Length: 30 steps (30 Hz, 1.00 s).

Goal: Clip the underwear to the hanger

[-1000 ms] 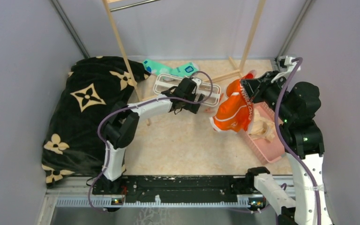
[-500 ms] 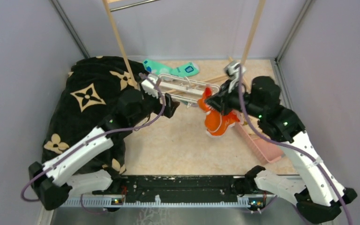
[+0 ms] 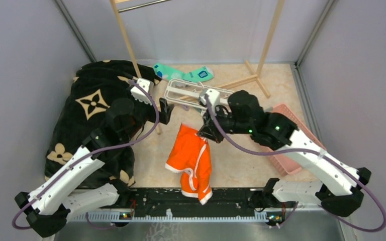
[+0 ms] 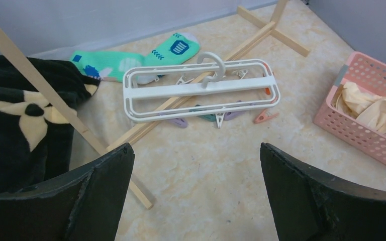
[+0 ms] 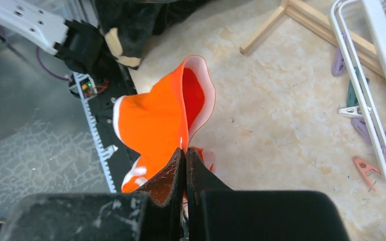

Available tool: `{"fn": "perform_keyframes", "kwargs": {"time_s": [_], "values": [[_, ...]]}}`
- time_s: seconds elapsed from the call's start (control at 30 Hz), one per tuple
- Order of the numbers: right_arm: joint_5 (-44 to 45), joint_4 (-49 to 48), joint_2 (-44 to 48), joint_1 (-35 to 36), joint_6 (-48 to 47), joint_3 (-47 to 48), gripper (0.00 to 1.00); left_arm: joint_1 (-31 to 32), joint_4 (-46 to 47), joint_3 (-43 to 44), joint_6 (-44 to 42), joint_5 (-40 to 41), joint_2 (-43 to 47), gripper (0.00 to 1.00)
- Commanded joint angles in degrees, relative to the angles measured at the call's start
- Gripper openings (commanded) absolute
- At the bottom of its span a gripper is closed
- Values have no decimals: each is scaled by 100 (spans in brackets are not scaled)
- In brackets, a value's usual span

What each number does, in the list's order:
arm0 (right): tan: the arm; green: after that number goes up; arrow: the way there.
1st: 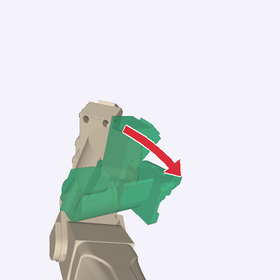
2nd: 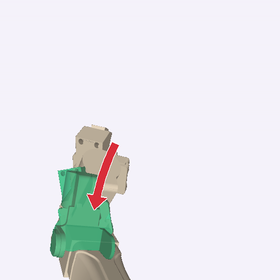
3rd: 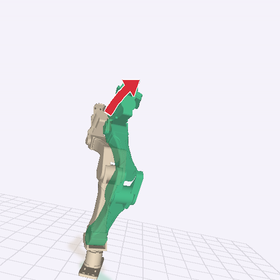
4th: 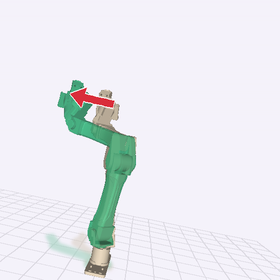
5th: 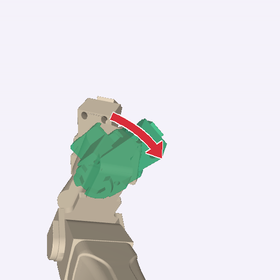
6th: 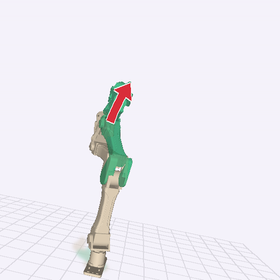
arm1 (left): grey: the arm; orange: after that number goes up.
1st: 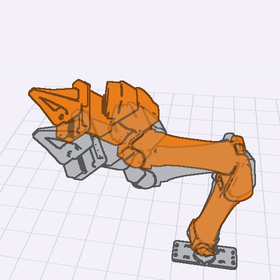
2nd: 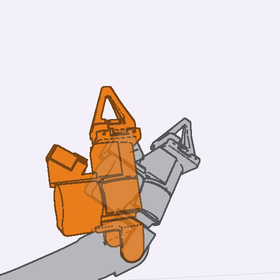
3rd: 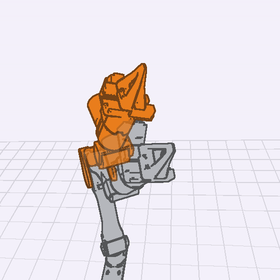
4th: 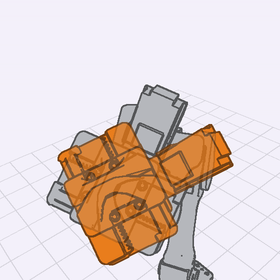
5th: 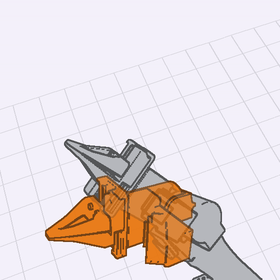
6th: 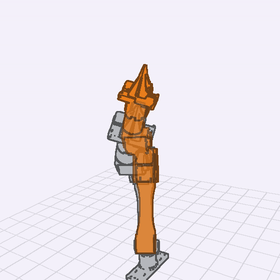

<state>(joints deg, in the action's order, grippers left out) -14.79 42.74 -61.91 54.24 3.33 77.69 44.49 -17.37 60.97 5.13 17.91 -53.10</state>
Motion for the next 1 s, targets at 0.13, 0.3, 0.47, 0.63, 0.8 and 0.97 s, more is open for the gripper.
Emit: {"fn": "perform_keyframes", "kwargs": {"time_s": [0.13, 0.3, 0.47, 0.63, 0.8, 0.97], "values": [[-376, -1373, -2298, -539, -977, -125, 35, -103, -364, -159, 198, 390, -46, 100], [-55, -1814, -2441, -964, -699, -79, 60, -291, -482, -346, 728, -3, -340, 100], [808, -1746, -1674, -1397, -16, -844, 61, -548, -313, -738, 1208, -536, -807, 100], [1666, -1559, -846, -1600, 1228, -2007, 61, -775, -682, -914, 1986, -876, -1491, 99], [1260, -2225, -208, -1601, 2266, -3302, 61, -775, -434, -1516, 2744, -1012, -1797, 98], [943, -2552, -19, -1594, 2611, -3730, 59, -835, -10, -1899, 3181, -781, -2078, 96]]}}
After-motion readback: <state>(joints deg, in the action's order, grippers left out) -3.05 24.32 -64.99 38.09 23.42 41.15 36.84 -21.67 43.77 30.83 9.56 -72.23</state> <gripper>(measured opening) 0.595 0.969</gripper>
